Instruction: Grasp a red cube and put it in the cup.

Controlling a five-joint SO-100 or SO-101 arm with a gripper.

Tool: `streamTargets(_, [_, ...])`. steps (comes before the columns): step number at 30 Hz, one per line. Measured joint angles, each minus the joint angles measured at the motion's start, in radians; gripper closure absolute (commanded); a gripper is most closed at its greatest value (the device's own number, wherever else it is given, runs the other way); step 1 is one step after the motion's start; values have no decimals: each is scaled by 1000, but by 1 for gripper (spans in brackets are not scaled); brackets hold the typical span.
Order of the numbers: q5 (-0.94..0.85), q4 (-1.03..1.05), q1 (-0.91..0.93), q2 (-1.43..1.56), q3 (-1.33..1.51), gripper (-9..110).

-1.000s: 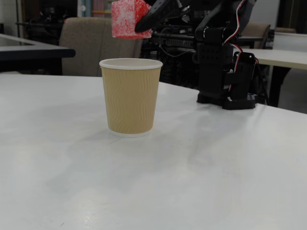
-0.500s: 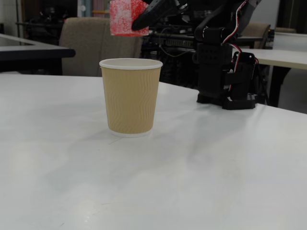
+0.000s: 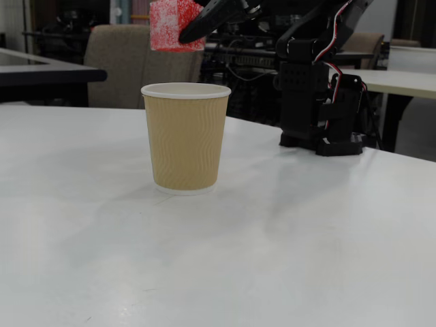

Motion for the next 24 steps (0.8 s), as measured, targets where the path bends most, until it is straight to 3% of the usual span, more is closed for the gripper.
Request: streamTargets(24, [3, 84, 0, 92, 0, 97])
